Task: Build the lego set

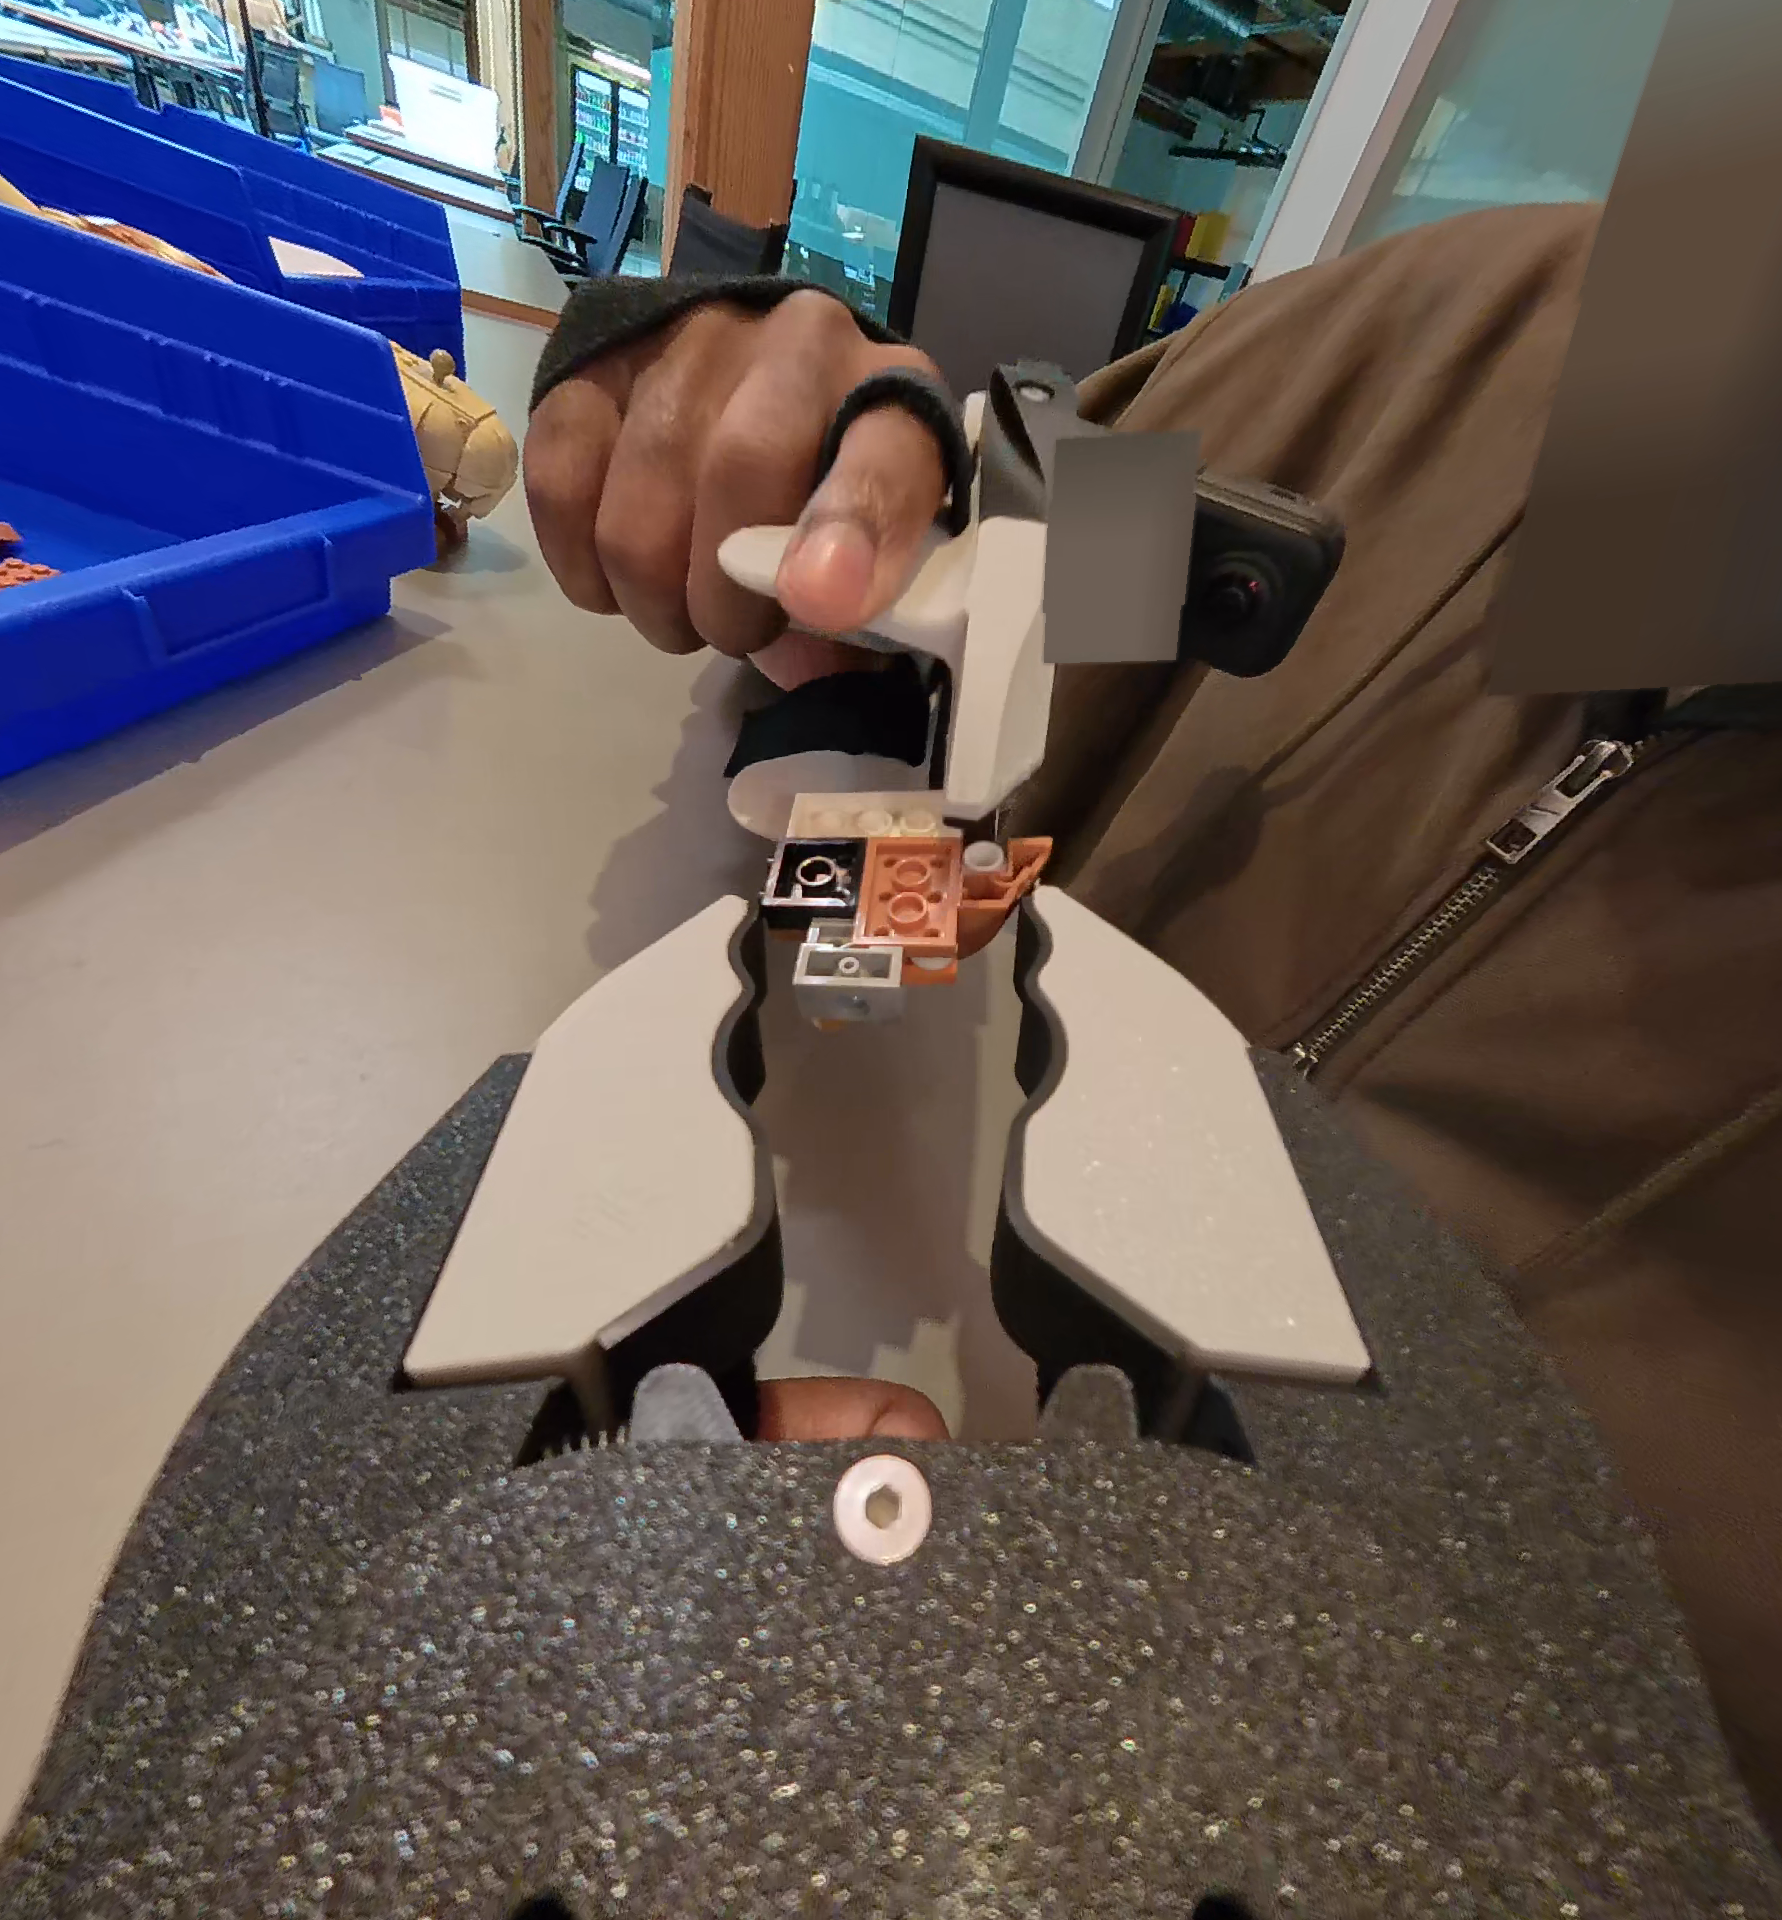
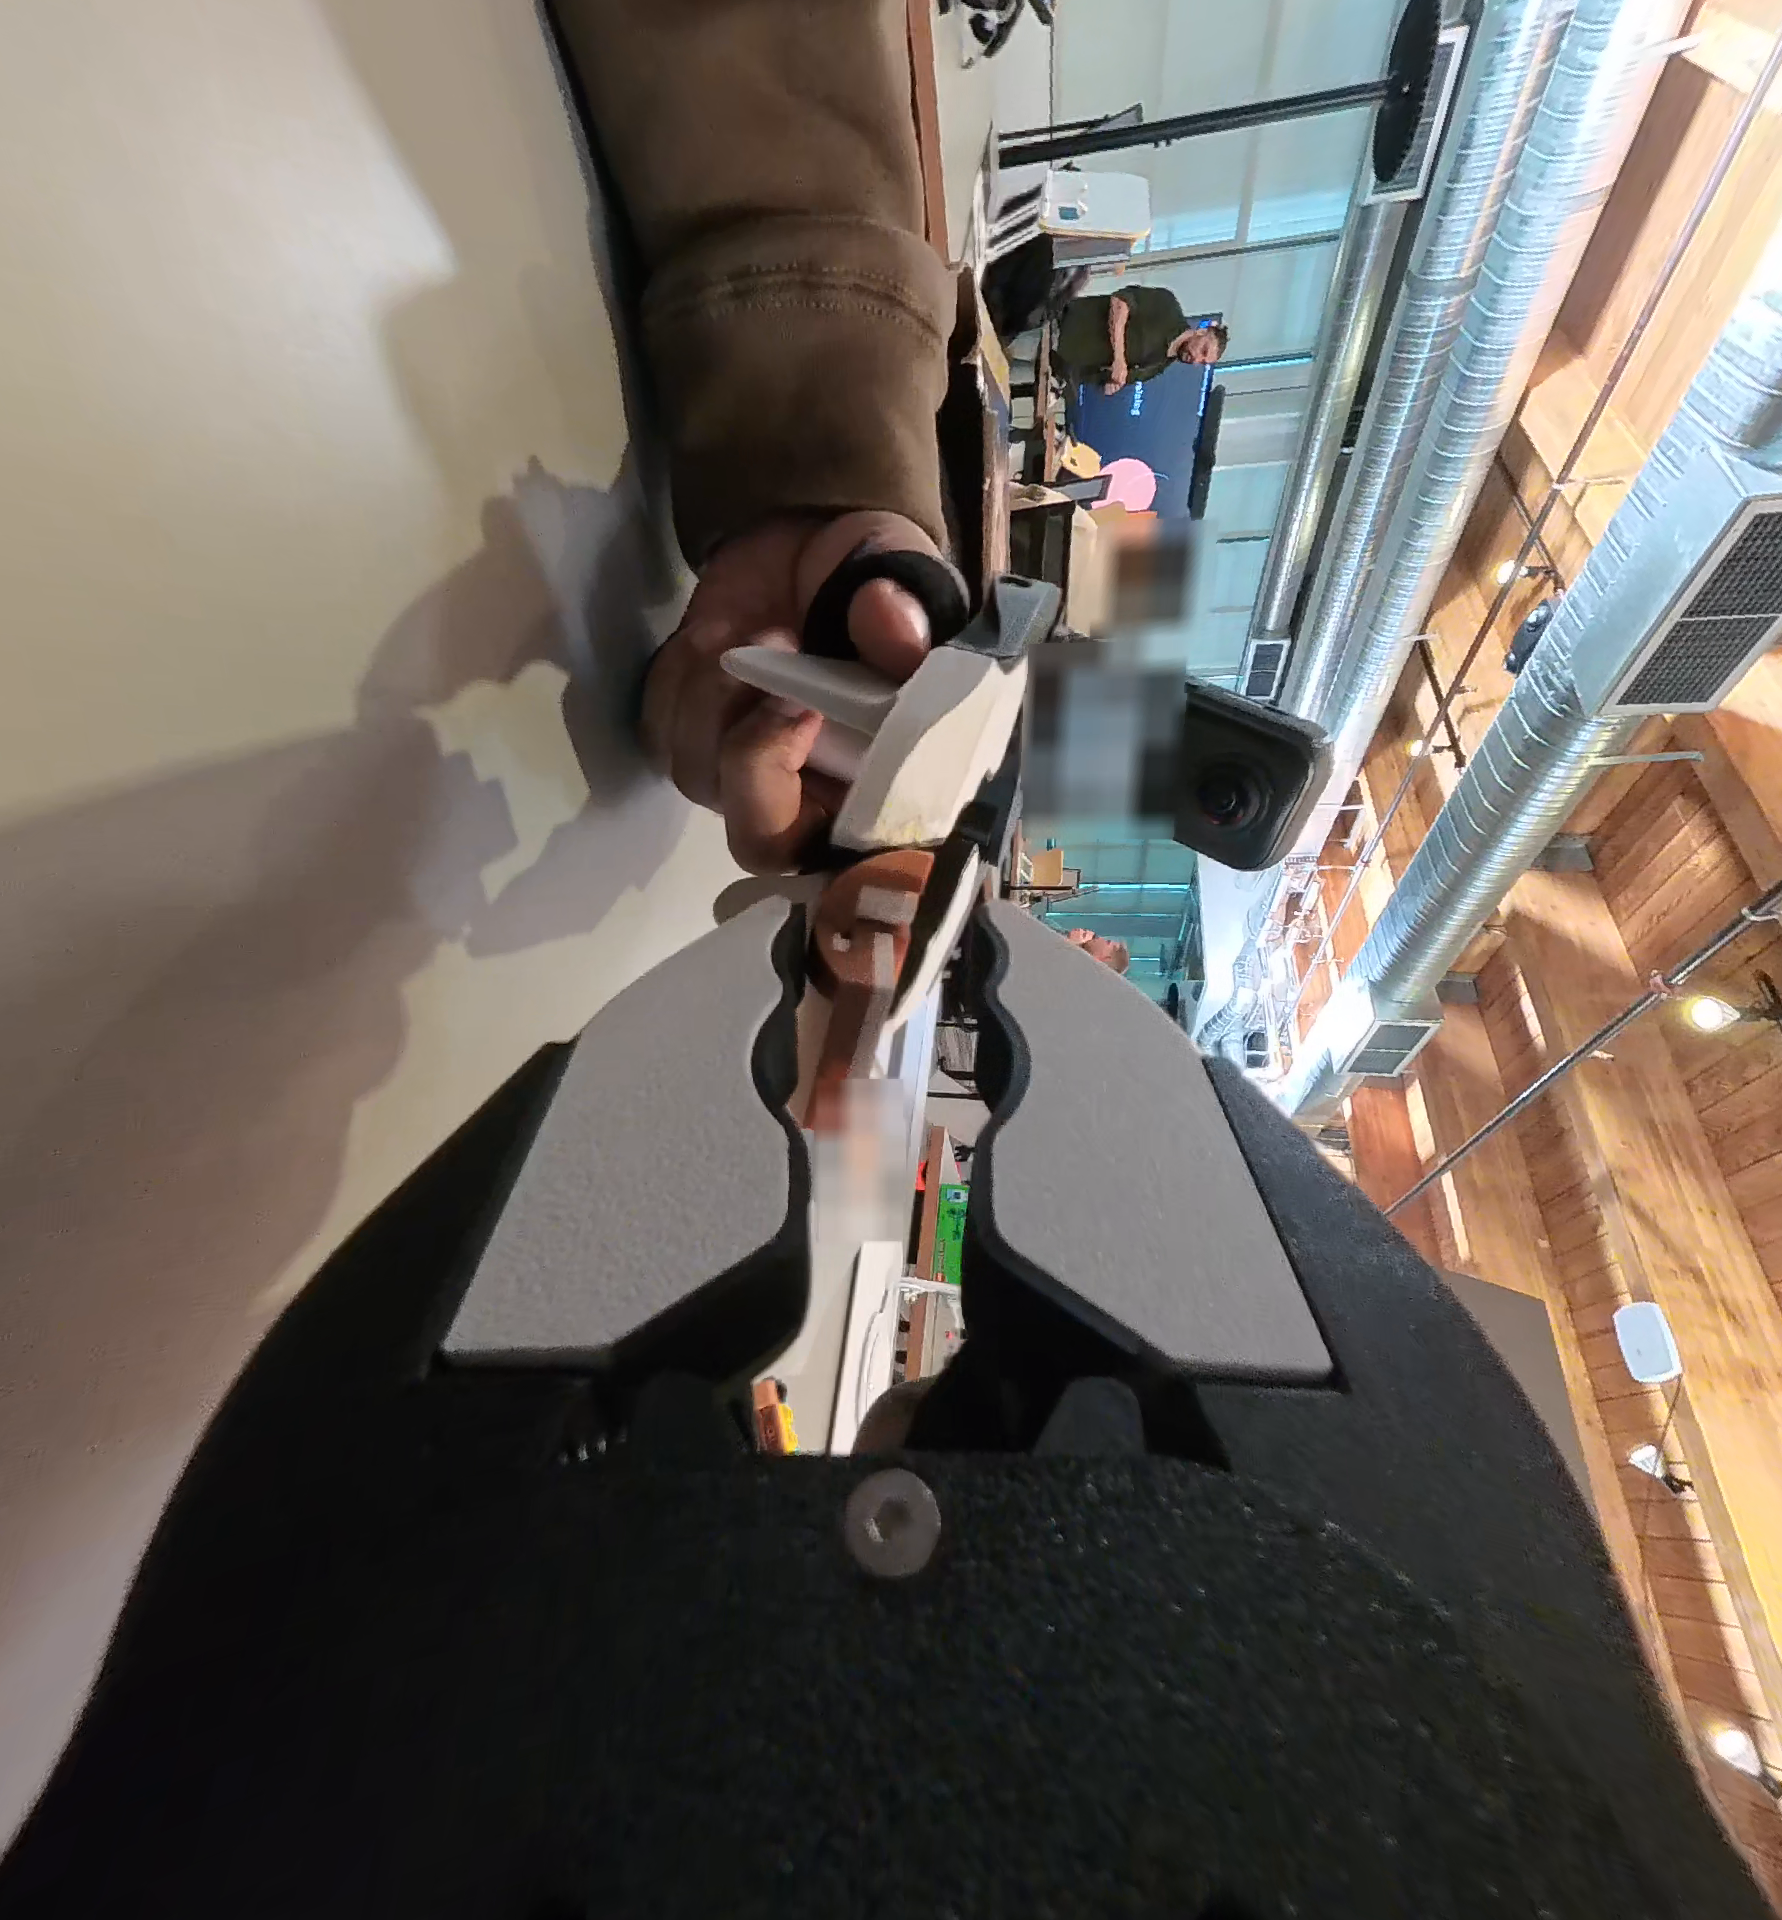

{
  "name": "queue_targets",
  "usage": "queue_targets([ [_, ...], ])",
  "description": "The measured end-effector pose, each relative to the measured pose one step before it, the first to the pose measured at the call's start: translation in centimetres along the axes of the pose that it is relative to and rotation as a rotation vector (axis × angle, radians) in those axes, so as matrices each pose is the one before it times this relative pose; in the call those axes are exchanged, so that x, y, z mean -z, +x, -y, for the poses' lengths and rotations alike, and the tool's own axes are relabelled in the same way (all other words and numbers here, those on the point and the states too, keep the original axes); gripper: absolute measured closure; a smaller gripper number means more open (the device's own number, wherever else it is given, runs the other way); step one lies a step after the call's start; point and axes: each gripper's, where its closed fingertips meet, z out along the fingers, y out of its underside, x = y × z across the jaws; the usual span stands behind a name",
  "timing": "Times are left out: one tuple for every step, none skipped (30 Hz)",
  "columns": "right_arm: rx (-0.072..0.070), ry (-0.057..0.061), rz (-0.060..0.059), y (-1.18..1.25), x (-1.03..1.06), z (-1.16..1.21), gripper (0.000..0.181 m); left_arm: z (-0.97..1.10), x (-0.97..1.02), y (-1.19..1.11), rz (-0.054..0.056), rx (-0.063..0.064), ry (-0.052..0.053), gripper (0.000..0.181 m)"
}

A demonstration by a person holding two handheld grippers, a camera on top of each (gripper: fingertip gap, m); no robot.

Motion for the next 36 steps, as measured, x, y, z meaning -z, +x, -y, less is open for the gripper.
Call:
queue_targets([
  [0.0004,-0.0008,-0.0005,-0.017,-0.003,-0.035,0.151,-0.014,-0.007,0.009,-0.0019,0.0033,0.0005,0.135],
  [0.0039,-0.0032,0.0003,-0.04,-0.009,-0.054,0.151,-0.01,-0.012,0.023,-0.0016,0.0015,-0.0003,0.135],
  [0.0039,-0.0027,0.0016,-0.065,-0.023,-0.051,0.151,-0.023,-0.015,-0.011,0.001,-0.001,-0.0019,0.135],
  [0.0023,0.0011,0.0015,-0.073,-0.011,0.012,0.151,-0.012,-0.021,0.004,0.0003,-0.0003,-0.001,0.135],
  [0.0025,0.0032,0.001,-0.063,0.001,0.058,0.151,0.012,-0.017,0.018,-0.001,0.0016,0.0007,0.135],
  [0.004,0.0021,0.0006,-0.064,-0.005,0.04,0.153,0.01,-0.008,-0.006,0.0001,0.0019,0.0003,0.135],
  [0.0058,-0.0001,-0.0001,-0.06,-0.005,0.016,0.155,0.003,0.009,0.001,-0.0006,0.0016,0.0008,0.135],
  [0.0066,-0.001,0.0001,-0.072,-0.021,-0.002,0.157,0.025,0.004,0.0,-0.0013,0.0033,0.002,0.135],
  [0.005,-0.0001,-0.0011,-0.032,0.004,0.0,0.16,0.022,-0.008,-0.02,0.0,0.0027,0.0008,0.135],
  [0.0018,0.0008,-0.0009,-0.018,0.006,0.014,0.161,-0.065,-0.023,0.002,0.0002,-0.0008,-0.0037,0.135],
  [-0.0019,0.0009,0.0011,-0.012,0.016,0.019,0.161,-0.021,-0.022,0.002,0.0004,-0.0012,-0.0007,0.135],
  [-0.0048,0.0005,0.0006,0.005,0.015,0.012,0.162,0.017,-0.012,0.019,-0.0009,0.0002,0.0005,0.135],
  [-0.0061,0.0001,0.0024,-0.006,0.012,0.006,0.162,0.007,-0.008,0.006,0.0005,-0.0012,-0.0007,0.135],
  [-0.0066,0.0012,0.0043,-0.038,0.03,0.008,0.162,-0.023,-0.016,0.007,0.0016,-0.003,-0.0027,0.135],
  [-0.007,0.0032,0.0043,-0.033,0.027,0.037,0.162,-0.025,-0.031,0.028,0.0002,-0.0026,-0.0022,0.135],
  [-0.0071,0.0037,0.0038,-0.023,0.047,0.042,0.163,-0.01,-0.042,0.046,-0.0007,-0.0026,-0.0018,0.135],
  [-0.0061,0.0036,0.003,-0.022,0.035,0.037,0.163,-0.013,-0.039,0.039,0.0,-0.0035,-0.0018,0.135],
  [-0.0045,0.0036,0.0031,-0.019,0.024,0.033,0.163,-0.005,-0.019,0.035,-0.0001,-0.0025,-0.0021,0.135],
  [-0.0021,0.0022,0.0041,-0.052,0.013,0.018,0.163,-0.041,-0.022,0.016,-0.0002,-0.0017,-0.0032,0.135],
  [0.0003,0.0004,0.0038,-0.054,-0.011,-0.008,0.163,-0.053,-0.011,-0.01,0.0,0.0001,-0.0022,0.135],
  [0.0007,-0.0013,0.0045,-0.078,-0.015,-0.026,0.163,-0.071,0.002,-0.027,0.0011,0.0006,-0.0028,0.135],
  [0.0003,-0.0017,0.0059,-0.106,-0.024,-0.036,0.163,-0.094,-0.003,-0.05,0.0022,0.0004,-0.0041,0.135],
  [0.0001,-0.0014,0.0045,-0.077,-0.027,-0.052,0.163,-0.103,-0.015,-0.06,0.0023,0.0004,-0.0043,0.135],
  [-0.0001,-0.002,-0.0055,0.049,-0.017,-0.047,0.163,-0.02,0.035,-0.059,0.0027,0.0014,0.0007,0.135],
  [-0.0008,-0.002,-0.0186,0.227,-0.019,-0.059,0.163,0.198,0.089,-0.039,0.0007,0.0057,0.0128,0.135],
  [-0.0009,-0.0018,-0.0203,0.285,0.001,-0.058,0.163,0.271,0.098,-0.035,0.0001,0.0082,0.0139,0.135],
  [0.0007,-0.0023,-0.0131,0.204,-0.004,-0.078,0.163,0.18,0.071,-0.063,0.0045,0.0016,0.0076,0.135],
  [0.0015,0.001,-0.0099,0.16,0.028,-0.049,0.162,0.112,0.054,-0.056,0.0069,-0.0053,0.0037,0.135],
  [-0.0024,0.0056,-0.0089,0.159,0.071,-0.004,0.158,0.044,0.045,0.003,0.0054,-0.0087,-0.0007,0.135],
  [-0.0074,0.0035,-0.0051,0.138,0.095,-0.057,0.148,0.04,0.073,0.011,0.005,-0.0088,0.0002,0.135],
  [-0.0082,0.0,-0.0032,0.135,0.119,-0.152,0.141,0.116,0.106,-0.021,0.0066,-0.0073,0.0037,0.135],
  [-0.0091,0.0001,-0.0055,0.185,0.127,-0.197,0.136,0.213,0.154,-0.056,0.0084,-0.0074,0.0102,0.135],
  [-0.0139,-0.0008,-0.007,0.238,0.135,-0.243,0.134,0.324,0.196,-0.131,0.0135,-0.0111,0.0163,0.135],
  [-0.0198,-0.0019,-0.0088,0.309,0.117,-0.264,0.134,0.399,0.216,-0.185,0.0184,-0.0178,0.0204,0.135],
  [-0.0235,-0.0022,-0.0105,0.352,0.098,-0.251,0.133,0.428,0.196,-0.237,0.0242,-0.0255,0.0213,0.135],
  [-0.025,-0.0019,-0.0089,0.325,0.076,-0.221,0.133,0.331,0.14,-0.271,0.0293,-0.0321,0.0139,0.135],
])
